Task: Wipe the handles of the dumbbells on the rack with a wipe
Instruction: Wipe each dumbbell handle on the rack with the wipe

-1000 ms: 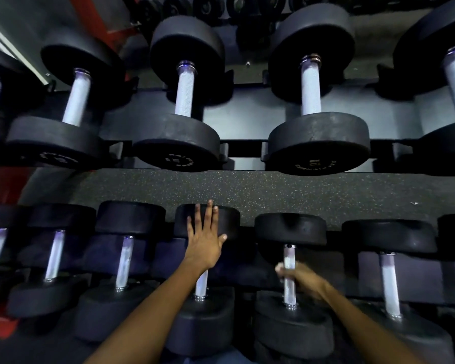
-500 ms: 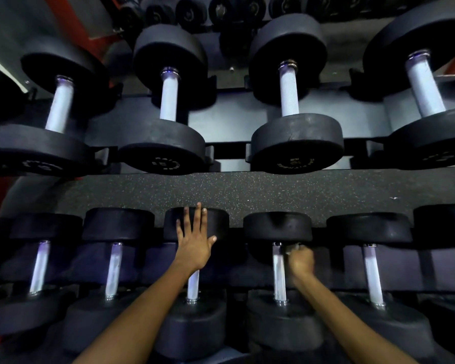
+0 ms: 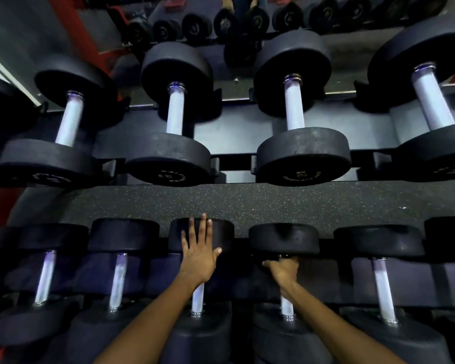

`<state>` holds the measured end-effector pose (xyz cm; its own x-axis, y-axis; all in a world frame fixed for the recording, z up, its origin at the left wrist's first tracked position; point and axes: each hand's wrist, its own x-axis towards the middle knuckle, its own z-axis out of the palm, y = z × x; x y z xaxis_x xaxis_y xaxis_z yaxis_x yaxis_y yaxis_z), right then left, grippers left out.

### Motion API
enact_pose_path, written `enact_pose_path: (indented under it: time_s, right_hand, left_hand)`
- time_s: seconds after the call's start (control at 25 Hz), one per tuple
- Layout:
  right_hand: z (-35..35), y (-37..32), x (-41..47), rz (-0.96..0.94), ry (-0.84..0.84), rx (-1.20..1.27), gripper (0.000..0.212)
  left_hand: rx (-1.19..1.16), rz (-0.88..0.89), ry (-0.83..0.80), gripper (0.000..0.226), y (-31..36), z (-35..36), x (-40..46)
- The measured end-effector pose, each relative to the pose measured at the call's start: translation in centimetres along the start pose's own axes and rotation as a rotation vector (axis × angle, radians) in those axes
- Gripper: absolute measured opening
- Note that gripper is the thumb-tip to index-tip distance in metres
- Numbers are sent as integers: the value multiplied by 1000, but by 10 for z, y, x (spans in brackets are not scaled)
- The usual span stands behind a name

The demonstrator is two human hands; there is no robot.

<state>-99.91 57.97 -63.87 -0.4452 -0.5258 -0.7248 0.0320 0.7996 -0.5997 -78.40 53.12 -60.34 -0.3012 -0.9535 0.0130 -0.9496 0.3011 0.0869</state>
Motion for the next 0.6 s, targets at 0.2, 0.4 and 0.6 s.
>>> enact_pose_path:
  time_s: [0.2,0.4,0.6]
  right_hand:
    - [-49,-6,6,13,-273,465,14]
    - [-51,11,-35,-383,309,-82,15]
    - [-47,1,-20,-1507,-123,-1173,40]
  left_hand:
    - [-1,-32,-75,95,0,-2,0]
    - [-35,-16,-90,96,1,-7,-2]
    - [-31,-20,-88,97,2,-12,0]
